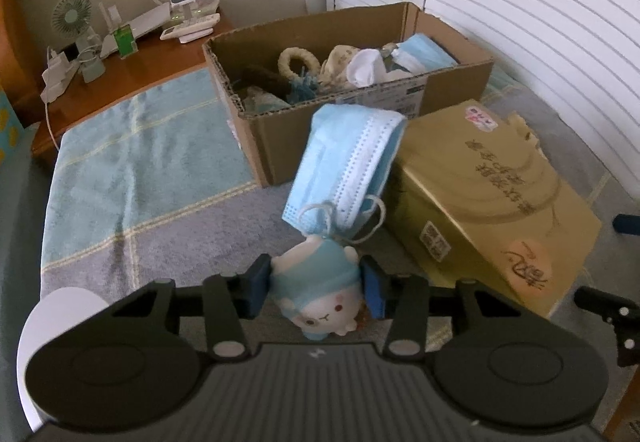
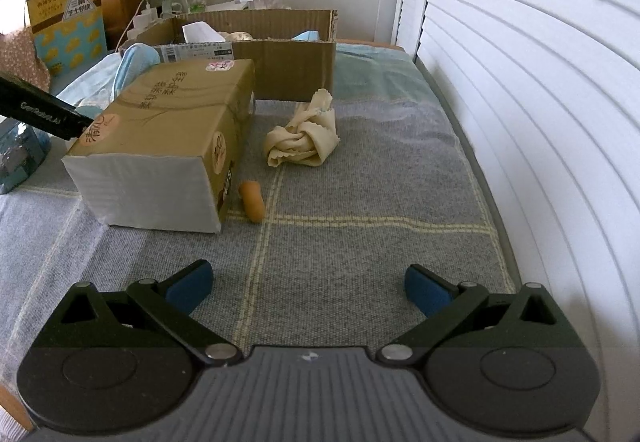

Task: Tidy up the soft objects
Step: 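Grasp the small orange piece with the right tool while the left tool holds the plush toy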

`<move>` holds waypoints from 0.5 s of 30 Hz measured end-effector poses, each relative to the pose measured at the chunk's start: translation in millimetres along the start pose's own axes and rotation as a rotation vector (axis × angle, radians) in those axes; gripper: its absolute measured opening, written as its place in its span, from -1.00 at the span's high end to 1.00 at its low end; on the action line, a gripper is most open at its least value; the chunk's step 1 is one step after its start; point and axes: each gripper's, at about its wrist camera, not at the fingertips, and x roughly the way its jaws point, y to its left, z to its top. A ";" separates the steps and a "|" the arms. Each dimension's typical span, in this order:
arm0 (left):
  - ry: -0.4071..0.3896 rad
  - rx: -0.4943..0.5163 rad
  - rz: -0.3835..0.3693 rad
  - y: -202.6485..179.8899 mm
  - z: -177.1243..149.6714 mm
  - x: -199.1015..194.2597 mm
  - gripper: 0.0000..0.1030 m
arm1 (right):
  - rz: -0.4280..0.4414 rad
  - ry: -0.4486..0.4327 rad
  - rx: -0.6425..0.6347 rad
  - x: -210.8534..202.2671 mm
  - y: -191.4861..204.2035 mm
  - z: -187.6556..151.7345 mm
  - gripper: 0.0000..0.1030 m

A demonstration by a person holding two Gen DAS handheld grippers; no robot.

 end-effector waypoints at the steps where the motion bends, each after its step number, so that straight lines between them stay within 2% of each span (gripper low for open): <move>1: 0.000 0.000 -0.002 -0.7 -0.6 -1.8 0.10 | 0.000 0.000 0.000 -0.1 -0.1 -0.1 -1.00; 8: 0.001 -0.020 -0.018 -6.4 -11.8 -24.5 0.10 | -0.001 -0.007 -0.001 -0.3 -0.2 -1.1 -1.00; 15: 0.023 -0.032 -0.026 -16.1 -37.6 -44.4 0.10 | 0.006 0.002 -0.012 -0.1 -1.5 0.5 -1.00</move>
